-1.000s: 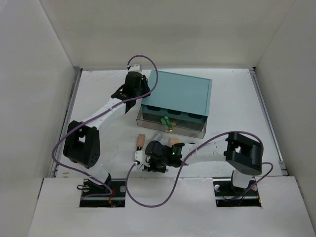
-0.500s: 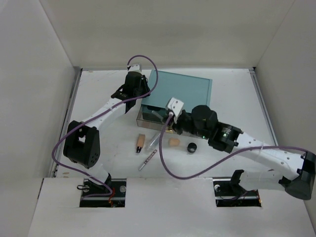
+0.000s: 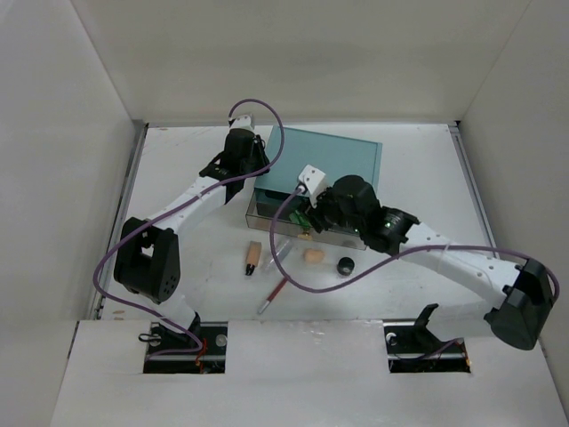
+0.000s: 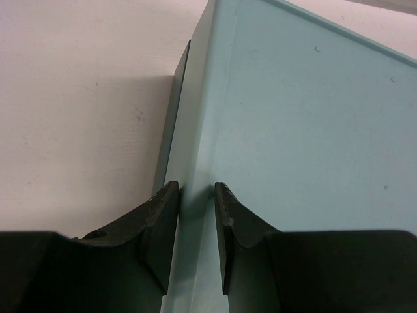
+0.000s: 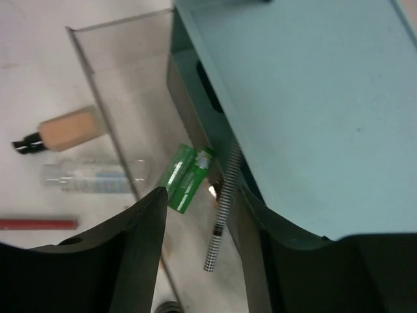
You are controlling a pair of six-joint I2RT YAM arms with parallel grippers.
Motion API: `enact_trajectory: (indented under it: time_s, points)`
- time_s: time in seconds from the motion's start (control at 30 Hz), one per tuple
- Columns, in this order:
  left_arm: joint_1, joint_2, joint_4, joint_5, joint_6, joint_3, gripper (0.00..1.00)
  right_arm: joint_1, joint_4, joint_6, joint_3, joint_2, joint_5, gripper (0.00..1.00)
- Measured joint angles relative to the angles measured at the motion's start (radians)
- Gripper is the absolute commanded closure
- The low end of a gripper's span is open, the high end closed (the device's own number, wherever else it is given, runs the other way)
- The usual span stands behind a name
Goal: Organize the makeup
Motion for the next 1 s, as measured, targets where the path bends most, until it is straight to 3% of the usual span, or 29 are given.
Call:
enact_trajectory:
  time_s: [0.23, 0.43, 0.73, 1.0]
  points:
    - [0.000, 0.000, 0.000, 0.000, 0.000, 0.000, 0.76, 0.215, -0.030, -0.061, 0.000, -0.085, -0.053, 0.33]
    - [0.000, -0.002, 0.000, 0.000, 0.000, 0.000, 0.76, 0.380, -0.093, -0.110, -0.004, 0.050, -0.180, 0.28]
    - [0.000, -0.010, -0.010, 0.001, 0.001, -0.003, 0.76, 0.392, -0.149, -0.143, -0.006, 0.319, -0.219, 0.22]
    - [0.000, -0.019, -0.019, 0.001, 0.000, -0.010, 0.76, 0.402, -0.102, -0.164, -0.020, 0.428, -0.141, 0.26]
